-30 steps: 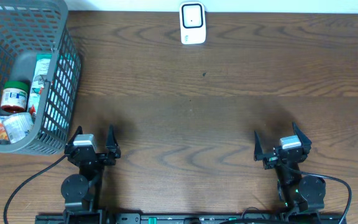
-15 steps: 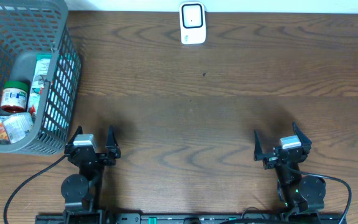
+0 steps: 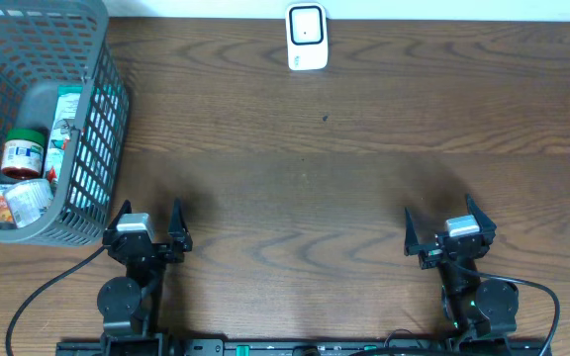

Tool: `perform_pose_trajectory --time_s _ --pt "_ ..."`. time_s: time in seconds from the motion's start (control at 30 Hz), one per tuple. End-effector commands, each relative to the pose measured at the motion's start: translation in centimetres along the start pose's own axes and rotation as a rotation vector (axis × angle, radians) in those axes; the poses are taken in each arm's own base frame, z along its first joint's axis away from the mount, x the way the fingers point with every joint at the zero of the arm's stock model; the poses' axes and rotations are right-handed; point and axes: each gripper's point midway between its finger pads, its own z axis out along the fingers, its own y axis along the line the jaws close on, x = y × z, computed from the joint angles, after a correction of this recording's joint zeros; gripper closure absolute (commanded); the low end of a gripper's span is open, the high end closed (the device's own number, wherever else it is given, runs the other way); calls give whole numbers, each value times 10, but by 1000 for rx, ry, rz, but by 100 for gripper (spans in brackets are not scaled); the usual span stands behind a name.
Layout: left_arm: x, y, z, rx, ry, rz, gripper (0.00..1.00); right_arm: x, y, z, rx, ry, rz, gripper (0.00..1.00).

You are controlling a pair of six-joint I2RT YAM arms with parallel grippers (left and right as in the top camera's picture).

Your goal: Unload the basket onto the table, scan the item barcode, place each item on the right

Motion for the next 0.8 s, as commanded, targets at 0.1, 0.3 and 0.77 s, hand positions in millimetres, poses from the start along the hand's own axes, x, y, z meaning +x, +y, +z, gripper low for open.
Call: perform_pose_trajectory --time_s 0.1,0.3,0.77 --pt "14 -5 0 34 47 6 18 0 1 0 -2 0 0 1" --pt "8 -6 -1 36 34 7 18 0 1 0 -2 0 0 1" --pt "-99 -18 -41 36 28 7 18 0 1 0 -2 0 0 1"
